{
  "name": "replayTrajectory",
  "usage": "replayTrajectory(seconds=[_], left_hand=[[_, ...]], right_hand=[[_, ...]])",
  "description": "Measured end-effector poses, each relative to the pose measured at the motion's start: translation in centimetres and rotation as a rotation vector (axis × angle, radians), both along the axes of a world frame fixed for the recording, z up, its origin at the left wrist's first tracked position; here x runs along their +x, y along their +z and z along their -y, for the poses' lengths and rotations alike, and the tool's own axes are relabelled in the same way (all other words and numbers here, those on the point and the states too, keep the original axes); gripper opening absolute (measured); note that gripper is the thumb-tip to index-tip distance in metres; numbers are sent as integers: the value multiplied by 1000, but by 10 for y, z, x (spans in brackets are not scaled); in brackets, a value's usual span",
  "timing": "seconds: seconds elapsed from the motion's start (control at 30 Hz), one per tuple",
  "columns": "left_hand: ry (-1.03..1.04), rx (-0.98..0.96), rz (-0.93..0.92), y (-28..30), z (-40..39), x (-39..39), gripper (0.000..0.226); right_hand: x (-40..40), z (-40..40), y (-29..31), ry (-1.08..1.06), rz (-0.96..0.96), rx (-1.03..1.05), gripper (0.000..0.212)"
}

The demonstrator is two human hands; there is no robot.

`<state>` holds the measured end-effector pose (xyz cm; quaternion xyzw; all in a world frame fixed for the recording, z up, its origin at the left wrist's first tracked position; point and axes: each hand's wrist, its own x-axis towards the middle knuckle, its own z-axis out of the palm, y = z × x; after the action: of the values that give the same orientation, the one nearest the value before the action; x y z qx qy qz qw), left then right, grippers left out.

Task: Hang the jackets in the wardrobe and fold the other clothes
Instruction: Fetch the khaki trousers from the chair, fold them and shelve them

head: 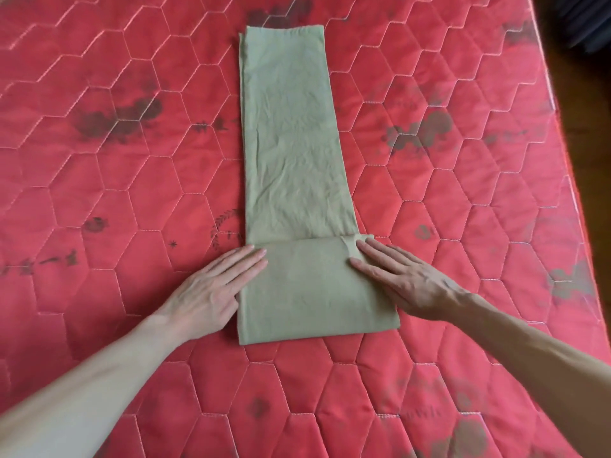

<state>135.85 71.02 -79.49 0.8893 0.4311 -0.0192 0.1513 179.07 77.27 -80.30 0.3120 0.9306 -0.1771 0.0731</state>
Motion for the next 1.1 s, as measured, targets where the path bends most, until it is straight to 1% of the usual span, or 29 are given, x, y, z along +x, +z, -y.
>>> replayTrajectory(seconds=[0.07, 0.13, 0.27, 0.3, 0.4, 0.47, 0.57, 0.63, 0.67, 0.7, 0.77, 0.8, 0.87, 0.9, 0.93, 0.97, 1.0, 1.03, 1.07, 1.1], left_hand=[[-84, 25, -70, 3, 2, -12, 93], [-129, 27, -124, 4, 2, -15, 101], [-63, -14, -86, 3, 1, -1, 114], [-52, -29, -75, 3, 1, 2, 115], [-69, -66, -93, 5, -1, 1, 118], [-97, -79, -100, 9, -3, -1, 114], [-148, -92, -102, 16, -2, -6, 105], [-191, -107, -128, 22, 5, -11, 104], [-211, -114, -136, 23, 11, -12, 103], [-221, -122, -122, 25, 17, -13, 99], [-198, -150, -9, 26, 34, -13, 86], [-154, -186, 77, 26, 44, -12, 83], [-15, -314, 261, 27, 65, -9, 79], [77, -380, 349, 30, 76, -5, 71], [185, -445, 424, 30, 87, -1, 61], [311, -517, 486, 31, 95, 4, 55], [457, -594, 537, 31, 100, 10, 56], [591, -629, 568, 29, 103, 17, 59], [702, -609, 586, 26, 104, 23, 62], [785, -572, 612, 24, 102, 29, 62]], right_hand=[[15, -7, 3, 90, 61, 38, 78], [18, -10, 4, 143, 81, 102, 88], [5, -13, 2, 195, 58, 201, 98], [2, -15, 3, 207, 56, 215, 98], [-5, -18, 6, 239, 26, 249, 84], [-10, -18, 8, 237, 5, 244, 79], [-12, -15, 13, 219, -14, 172, 71], [-11, -8, 20, 207, -58, 76, 64], [-9, -4, 23, 202, -78, 7, 66], [-8, 1, 27, 192, -93, -63, 69], [-3, 16, 34, 135, -141, -203, 69], [1, 25, 39, 82, -169, -283, 67], [11, 47, 45, -70, -207, -412, 73], [14, 58, 46, -164, -229, -454, 74], [14, 69, 47, -247, -278, -482, 69], [12, 79, 46, -317, -343, -495, 58], [8, 86, 46, -380, -407, -478, 47], [0, 92, 48, -453, -444, -449, 36], [-7, 96, 49, -525, -455, -421, 21], [-17, 98, 53, -605, -470, -423, 15]])
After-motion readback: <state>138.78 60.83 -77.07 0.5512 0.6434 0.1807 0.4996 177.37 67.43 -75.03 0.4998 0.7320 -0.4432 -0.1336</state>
